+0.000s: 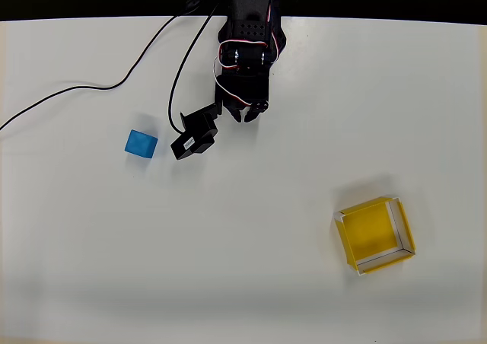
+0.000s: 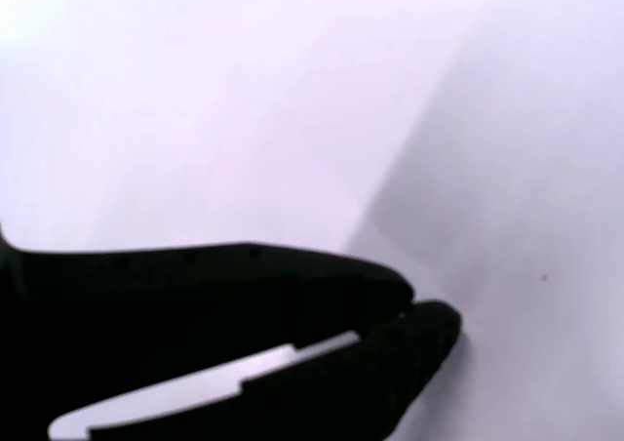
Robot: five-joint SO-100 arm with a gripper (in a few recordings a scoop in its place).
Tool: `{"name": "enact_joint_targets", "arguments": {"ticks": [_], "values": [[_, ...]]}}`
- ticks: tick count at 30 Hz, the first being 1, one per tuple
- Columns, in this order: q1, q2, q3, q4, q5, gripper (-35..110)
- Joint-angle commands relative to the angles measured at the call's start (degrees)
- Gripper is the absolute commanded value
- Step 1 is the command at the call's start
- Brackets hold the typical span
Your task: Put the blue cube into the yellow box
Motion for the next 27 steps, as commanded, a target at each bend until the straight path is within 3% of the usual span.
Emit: {"name": "enact_joint_targets", "arguments": {"ticks": [1,19,27], "values": [[0.09,1.49,1.58,1.05,-0.09,0],[-1.14,1.58,1.58,0.97,0.7,0],[-0.09,0.97,1.58,-0.7,-2.37,8]]}}
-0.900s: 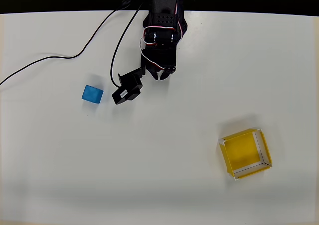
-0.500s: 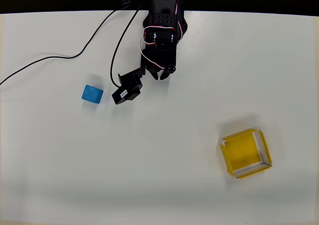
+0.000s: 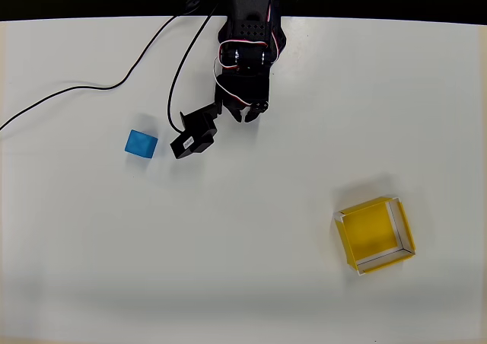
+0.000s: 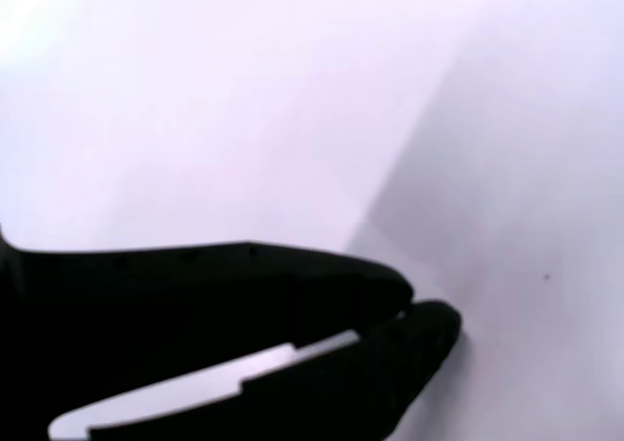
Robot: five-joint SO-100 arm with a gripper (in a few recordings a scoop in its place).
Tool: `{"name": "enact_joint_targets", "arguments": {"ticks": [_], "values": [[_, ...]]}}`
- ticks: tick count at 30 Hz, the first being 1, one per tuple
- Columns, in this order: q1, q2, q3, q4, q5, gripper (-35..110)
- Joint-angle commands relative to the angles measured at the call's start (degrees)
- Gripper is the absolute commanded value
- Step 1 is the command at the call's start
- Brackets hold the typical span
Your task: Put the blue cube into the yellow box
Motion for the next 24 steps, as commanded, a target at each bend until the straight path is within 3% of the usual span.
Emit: {"name": "enact_joint_targets", "arguments": {"ticks": [1,8,24], "values": [[0.79,-0.18,1.32,-4.04,-1.41,11],[9.58,-12.3,-7.03,-25.49,-0.09,38],[27.6,-36.83,-35.51,-34.01,-6.94,51]]}}
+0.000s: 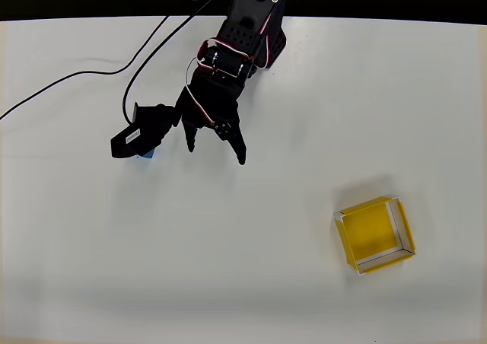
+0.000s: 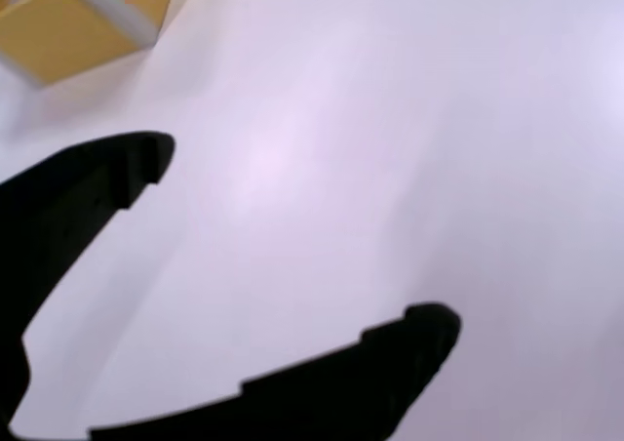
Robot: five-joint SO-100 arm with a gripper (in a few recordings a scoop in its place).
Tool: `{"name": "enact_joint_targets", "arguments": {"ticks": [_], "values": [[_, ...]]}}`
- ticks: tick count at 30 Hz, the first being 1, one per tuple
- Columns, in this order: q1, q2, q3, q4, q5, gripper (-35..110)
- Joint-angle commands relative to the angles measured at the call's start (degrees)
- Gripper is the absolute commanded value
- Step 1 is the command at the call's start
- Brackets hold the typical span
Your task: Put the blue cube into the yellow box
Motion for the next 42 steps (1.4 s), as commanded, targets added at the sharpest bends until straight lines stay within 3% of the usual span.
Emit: {"name": "enact_joint_targets", "arguments": {"ticks": [1,18,42], "values": [[6.5,-3.16,-10.37,-4.92,-2.02,51],[26.1,-18.28,-14.41,-21.62,-2.46,53],[29.44,-31.99,-3.96,-37.09,-6.59,53]]}}
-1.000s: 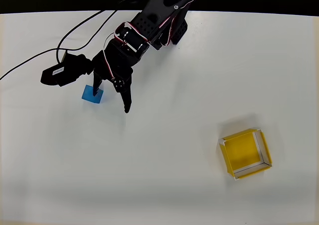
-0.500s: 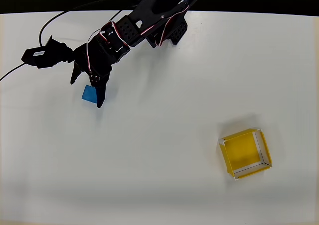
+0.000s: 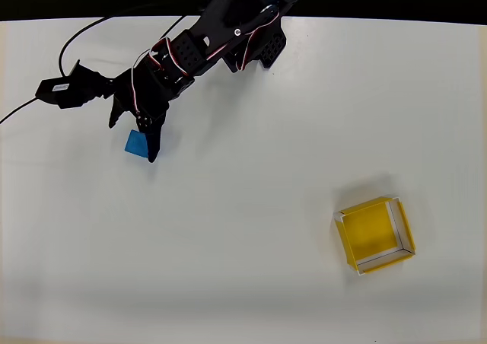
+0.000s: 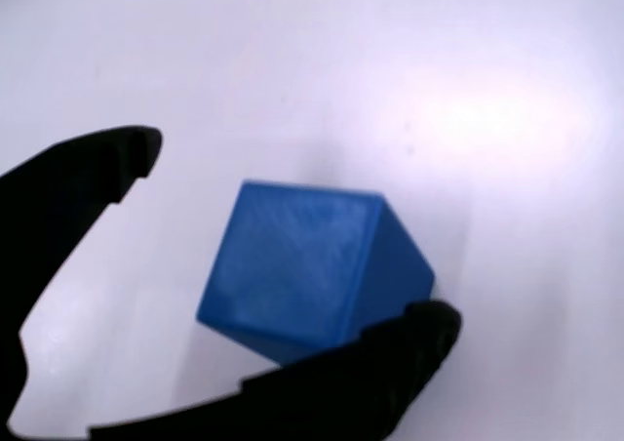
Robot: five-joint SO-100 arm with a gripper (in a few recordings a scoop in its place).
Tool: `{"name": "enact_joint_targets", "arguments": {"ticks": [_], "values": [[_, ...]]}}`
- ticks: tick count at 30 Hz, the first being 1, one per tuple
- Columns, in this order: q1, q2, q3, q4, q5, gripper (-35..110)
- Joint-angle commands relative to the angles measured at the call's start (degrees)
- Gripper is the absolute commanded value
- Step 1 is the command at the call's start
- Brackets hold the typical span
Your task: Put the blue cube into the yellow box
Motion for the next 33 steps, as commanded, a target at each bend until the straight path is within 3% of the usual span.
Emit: {"name": "enact_joint_targets", "arguments": {"ticks": [1,23,33], "values": [[0.97,0.79,0.0,-3.25,-1.85,53],[-2.46,-12.74,1.14,-14.94,-2.02,51],[-4.48,-14.77,1.14,-17.4,-2.81,44]]}}
